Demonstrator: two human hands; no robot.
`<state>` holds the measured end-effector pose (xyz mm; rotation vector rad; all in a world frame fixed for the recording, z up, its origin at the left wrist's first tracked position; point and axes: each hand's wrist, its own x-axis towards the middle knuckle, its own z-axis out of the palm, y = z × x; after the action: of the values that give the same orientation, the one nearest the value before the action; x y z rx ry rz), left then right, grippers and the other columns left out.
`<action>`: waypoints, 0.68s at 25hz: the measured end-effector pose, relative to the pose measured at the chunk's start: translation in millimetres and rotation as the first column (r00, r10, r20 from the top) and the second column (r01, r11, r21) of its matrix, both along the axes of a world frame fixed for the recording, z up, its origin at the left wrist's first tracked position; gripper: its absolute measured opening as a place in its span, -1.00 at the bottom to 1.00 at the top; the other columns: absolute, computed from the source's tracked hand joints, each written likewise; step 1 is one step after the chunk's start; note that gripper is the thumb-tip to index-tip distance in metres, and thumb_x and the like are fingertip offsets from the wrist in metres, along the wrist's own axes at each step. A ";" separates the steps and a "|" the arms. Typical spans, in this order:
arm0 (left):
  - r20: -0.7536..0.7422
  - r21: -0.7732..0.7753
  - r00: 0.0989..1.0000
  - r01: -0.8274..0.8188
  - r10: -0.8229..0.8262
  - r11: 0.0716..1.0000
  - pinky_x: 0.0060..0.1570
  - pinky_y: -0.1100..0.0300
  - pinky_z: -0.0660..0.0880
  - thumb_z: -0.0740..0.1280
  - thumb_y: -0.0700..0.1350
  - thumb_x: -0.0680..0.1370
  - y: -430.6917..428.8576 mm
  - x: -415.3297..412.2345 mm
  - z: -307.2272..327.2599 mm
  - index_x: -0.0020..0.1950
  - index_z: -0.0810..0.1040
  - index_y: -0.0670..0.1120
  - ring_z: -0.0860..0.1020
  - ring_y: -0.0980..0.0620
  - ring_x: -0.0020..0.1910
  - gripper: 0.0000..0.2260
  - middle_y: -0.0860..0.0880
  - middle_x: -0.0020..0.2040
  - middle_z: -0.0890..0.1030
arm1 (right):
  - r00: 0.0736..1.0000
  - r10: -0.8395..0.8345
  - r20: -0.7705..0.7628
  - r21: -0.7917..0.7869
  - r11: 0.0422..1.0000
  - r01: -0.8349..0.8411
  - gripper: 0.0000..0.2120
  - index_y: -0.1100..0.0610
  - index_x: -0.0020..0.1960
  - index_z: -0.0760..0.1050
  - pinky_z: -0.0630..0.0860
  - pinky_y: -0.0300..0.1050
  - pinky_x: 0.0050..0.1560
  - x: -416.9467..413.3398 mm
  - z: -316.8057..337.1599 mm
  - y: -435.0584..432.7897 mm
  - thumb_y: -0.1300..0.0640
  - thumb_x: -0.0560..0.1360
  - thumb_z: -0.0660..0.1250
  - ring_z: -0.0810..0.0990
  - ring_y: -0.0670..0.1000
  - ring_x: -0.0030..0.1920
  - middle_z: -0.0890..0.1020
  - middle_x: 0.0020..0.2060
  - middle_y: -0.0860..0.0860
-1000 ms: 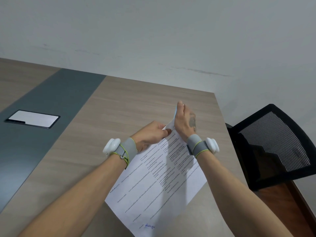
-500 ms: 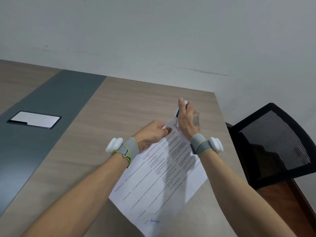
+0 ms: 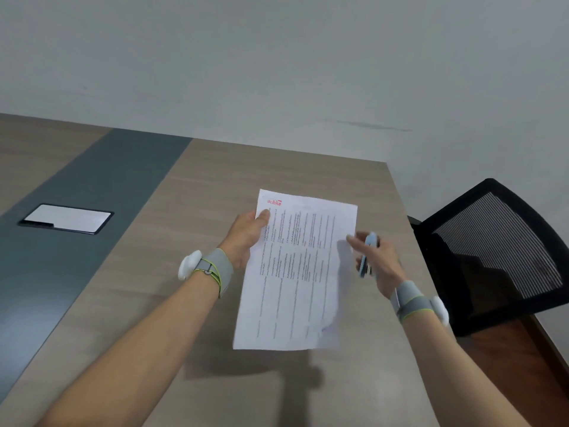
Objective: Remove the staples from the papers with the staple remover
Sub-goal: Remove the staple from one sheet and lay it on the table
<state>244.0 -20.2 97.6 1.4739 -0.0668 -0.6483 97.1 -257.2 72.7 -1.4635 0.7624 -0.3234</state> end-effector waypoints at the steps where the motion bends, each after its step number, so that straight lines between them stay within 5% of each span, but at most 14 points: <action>1: -0.051 -0.032 0.999 -0.006 0.004 0.999 0.05 -0.05 0.61 0.20 -0.05 0.69 1.4 -0.9 -4.2 0.28 0.57 -0.23 0.66 -0.19 0.05 -0.68 -0.22 0.16 0.67 | 0.995 0.081 -0.058 0.030 0.996 -0.080 -0.67 0.22 0.07 0.61 0.49 -0.13 -0.42 -8.4 -13.1 2.2 0.11 0.40 0.58 0.48 0.01 -0.42 0.59 -0.25 0.10; 7: -0.183 -0.023 0.982 0.036 -0.040 0.999 -0.10 0.01 0.62 0.19 -0.04 0.69 10.3 -10.0 -39.1 0.28 0.55 -0.21 0.65 -0.15 -0.07 -0.69 -0.22 0.14 0.65 | 0.923 0.344 -0.172 0.144 0.936 -0.323 -0.82 0.24 -0.08 0.62 0.47 -0.14 -0.37 -35.4 -58.7 16.9 0.21 0.39 0.57 0.52 0.11 -0.25 0.66 -0.21 0.15; 12: -0.268 0.032 0.963 0.030 -0.021 0.999 -0.12 0.01 0.63 0.25 -0.02 0.67 17.8 -12.3 -75.5 0.25 0.57 -0.20 0.68 -0.13 -0.08 -0.70 -0.17 0.05 0.70 | 0.912 0.336 -0.235 0.196 0.935 -0.294 -0.76 0.22 -0.10 0.53 0.52 -0.13 -0.38 -42.5 -87.9 19.8 0.23 0.37 0.58 0.55 0.08 -0.29 0.57 -0.23 0.18; 17: -0.305 0.204 0.952 0.048 0.017 0.978 0.14 -0.09 0.60 0.34 0.06 0.61 16.2 -25.7 -126.3 0.20 0.61 -0.20 0.68 -0.17 0.09 -0.65 -0.17 0.12 0.70 | 0.899 0.217 -0.380 0.151 0.974 -0.171 -0.79 0.27 -0.13 0.60 0.59 -0.15 -0.36 -46.9 -129.6 24.0 0.27 0.34 0.61 0.66 0.03 -0.37 0.70 -0.27 0.14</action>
<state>218.3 -4.0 -28.7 1.5580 0.2371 -0.9121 50.3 -233.2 -57.0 -1.4998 0.9297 0.1753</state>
